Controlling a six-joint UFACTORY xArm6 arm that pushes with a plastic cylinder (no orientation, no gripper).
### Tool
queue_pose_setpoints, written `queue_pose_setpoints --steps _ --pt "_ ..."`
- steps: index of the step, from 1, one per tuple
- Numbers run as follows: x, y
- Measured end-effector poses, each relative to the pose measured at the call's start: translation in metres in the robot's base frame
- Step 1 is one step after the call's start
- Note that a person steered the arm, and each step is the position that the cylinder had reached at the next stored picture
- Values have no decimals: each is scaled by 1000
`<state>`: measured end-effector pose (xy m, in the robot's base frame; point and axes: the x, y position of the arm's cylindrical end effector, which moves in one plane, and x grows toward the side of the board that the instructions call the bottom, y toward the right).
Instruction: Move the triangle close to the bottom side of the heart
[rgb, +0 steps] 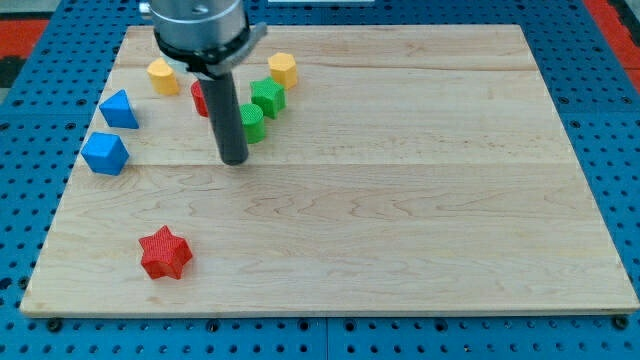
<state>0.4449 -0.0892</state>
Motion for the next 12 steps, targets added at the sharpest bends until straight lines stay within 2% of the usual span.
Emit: queue_pose_setpoints --steps 1,3,4,6,10,11,12 --pt "16 65" --pt "17 81" --pt "30 131" --pt "1 240" --pt "-46 211" --pt "-40 159" --pt "1 110"
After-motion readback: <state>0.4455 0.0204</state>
